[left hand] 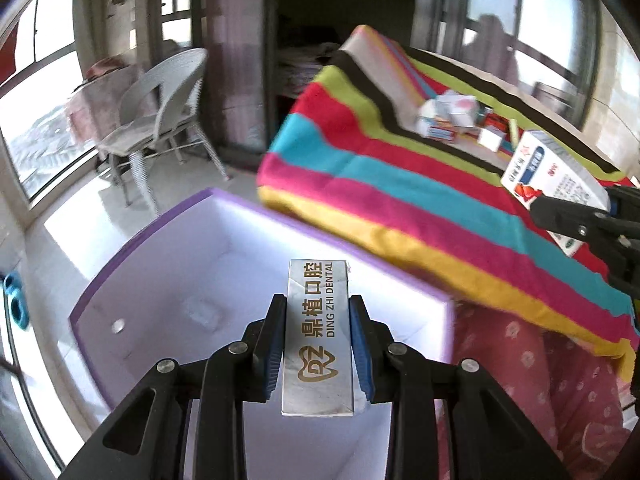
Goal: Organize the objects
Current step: 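Open both tools over the bin to drop the two boxes inside, then grasp the red and blue box with the left tool while the right grasps the white JIYIN MUSIC box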
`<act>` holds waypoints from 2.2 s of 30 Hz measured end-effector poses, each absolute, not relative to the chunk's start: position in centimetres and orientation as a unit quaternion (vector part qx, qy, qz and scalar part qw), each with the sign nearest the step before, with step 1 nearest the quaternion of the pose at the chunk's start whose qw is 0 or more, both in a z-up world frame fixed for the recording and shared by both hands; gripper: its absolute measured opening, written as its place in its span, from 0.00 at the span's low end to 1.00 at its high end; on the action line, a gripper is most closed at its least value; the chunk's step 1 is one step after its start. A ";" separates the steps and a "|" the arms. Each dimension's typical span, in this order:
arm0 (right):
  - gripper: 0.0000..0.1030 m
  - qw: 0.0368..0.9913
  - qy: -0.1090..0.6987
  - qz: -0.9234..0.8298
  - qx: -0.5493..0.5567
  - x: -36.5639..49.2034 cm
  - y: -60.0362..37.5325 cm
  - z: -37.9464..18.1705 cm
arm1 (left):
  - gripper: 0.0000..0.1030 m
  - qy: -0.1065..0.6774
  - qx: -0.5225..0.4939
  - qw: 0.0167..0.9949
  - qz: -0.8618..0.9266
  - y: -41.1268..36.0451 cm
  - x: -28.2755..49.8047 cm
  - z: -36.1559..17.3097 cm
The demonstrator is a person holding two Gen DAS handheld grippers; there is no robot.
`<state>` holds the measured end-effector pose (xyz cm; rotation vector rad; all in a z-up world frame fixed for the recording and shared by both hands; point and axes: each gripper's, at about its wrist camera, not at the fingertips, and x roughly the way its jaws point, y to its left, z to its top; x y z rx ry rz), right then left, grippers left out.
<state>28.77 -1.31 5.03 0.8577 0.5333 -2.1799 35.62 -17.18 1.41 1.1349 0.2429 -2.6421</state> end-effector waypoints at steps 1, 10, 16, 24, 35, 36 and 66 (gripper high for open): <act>0.42 0.368 0.212 -0.842 0.332 29.1 -1.8 4.9 | 0.31 0.085 0.392 0.135 -0.906 -17.8 36.1 1.1; 0.42 0.426 0.258 -0.804 0.324 32.3 -5.0 3.5 | 0.31 0.111 0.398 0.182 -0.892 -21.5 38.9 -0.5; 0.42 0.458 0.286 -0.781 0.313 34.0 -7.3 2.9 | 0.31 0.116 0.388 0.200 -0.892 -22.8 39.5 -0.1; 0.42 0.493 0.288 -0.756 0.320 33.9 -9.3 1.3 | 0.31 0.118 0.387 0.238 -0.883 -24.5 39.9 -0.2; 0.66 0.491 0.257 -0.763 0.331 30.2 -8.0 0.1 | 0.76 0.169 0.403 0.277 -0.856 -24.7 36.9 -0.6; 0.67 0.482 0.248 -0.771 0.335 29.2 -7.1 0.2 | 0.76 0.170 0.402 0.267 -0.859 -24.2 35.9 -0.3; 0.79 0.111 0.044 -0.906 0.405 -1.2 23.2 1.7 | 0.57 0.091 0.425 0.103 -0.895 -6.4 -1.7 0.5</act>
